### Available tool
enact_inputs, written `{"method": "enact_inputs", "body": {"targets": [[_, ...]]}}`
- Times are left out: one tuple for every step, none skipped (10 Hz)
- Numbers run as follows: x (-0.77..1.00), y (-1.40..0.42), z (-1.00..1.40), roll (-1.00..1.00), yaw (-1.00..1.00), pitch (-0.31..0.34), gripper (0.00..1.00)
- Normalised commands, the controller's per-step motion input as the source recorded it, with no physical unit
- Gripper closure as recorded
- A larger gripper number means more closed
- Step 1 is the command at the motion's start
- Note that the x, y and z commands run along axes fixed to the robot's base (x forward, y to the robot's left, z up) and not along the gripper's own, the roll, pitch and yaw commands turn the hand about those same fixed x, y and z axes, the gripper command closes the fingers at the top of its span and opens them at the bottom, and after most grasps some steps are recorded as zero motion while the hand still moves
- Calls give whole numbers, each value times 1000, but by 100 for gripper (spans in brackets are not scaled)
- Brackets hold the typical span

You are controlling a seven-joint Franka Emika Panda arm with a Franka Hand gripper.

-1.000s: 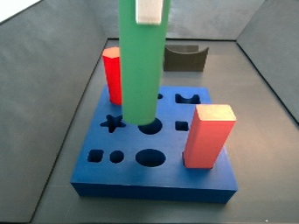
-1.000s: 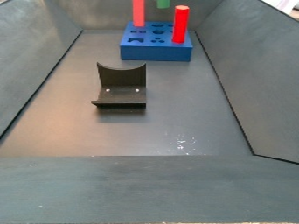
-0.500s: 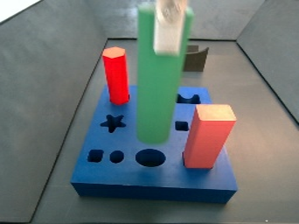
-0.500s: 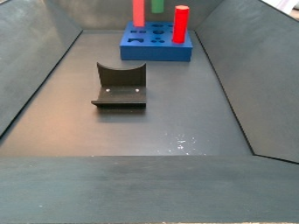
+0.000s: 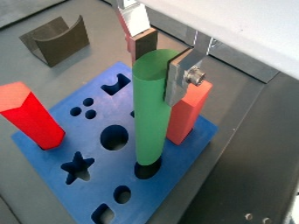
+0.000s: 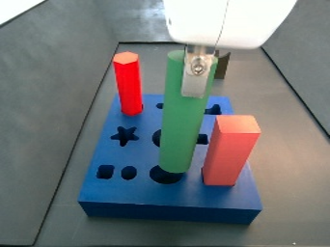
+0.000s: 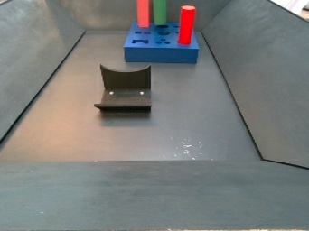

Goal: Pick up the oval object. Move up. Move to above the board. Insert the oval object.
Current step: Insert the oval object.

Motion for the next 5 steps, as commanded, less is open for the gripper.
{"method": "enact_inputs", "body": {"targets": [[-169, 0, -314, -11, 0, 0, 100], [-111, -80, -449, -16, 0, 0, 100], [0, -57, -446, -36, 11, 0, 100], [0, -89, -460, -37, 11, 0, 100], [-17, -117, -451, -64, 0, -24, 100]]}}
